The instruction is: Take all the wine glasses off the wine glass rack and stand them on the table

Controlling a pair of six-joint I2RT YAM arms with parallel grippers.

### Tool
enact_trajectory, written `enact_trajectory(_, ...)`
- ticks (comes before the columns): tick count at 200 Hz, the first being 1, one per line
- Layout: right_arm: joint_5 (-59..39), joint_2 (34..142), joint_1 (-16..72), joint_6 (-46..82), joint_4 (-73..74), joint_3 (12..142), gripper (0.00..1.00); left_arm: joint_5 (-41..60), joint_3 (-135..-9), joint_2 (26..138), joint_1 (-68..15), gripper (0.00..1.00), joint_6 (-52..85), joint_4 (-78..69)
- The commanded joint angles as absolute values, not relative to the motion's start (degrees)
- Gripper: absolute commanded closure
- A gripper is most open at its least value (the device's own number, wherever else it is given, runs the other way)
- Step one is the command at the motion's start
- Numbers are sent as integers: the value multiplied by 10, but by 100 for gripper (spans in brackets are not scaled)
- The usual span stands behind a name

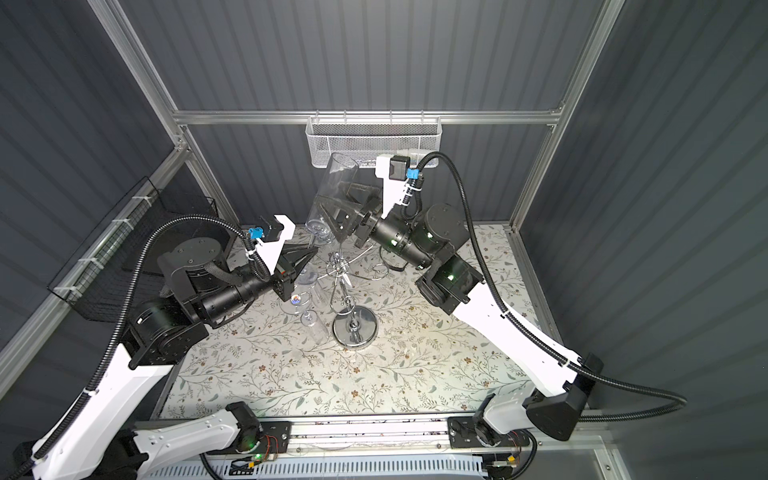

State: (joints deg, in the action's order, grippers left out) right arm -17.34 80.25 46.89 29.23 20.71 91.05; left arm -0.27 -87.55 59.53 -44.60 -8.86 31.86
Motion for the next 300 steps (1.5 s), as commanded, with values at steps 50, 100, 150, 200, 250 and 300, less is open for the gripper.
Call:
enact_trajectory(50, -166, 820, 472, 318, 241, 928, 36, -9, -869, 592, -448, 100, -99, 314)
enact_trajectory(100, -167, 823, 471, 324, 241, 927, 50, -7, -867, 589, -448, 100, -98, 316)
enact_trajectory(150, -170, 817, 472, 322, 245, 925, 54, -17, -865, 583, -448, 100, -98, 313)
enact_trajectory(200, -175, 812, 471, 312, 252, 919, 59, -21, -864, 580, -448, 94, -99, 311)
enact_trajectory(250, -165, 799, 469, 287, 250, 915, 57, -35, -850, 564, -448, 55, -82, 293)
enact_trajectory(300, -181, 779, 435, 261, 226, 929, 58, -68, -847, 517, -448, 54, -45, 276)
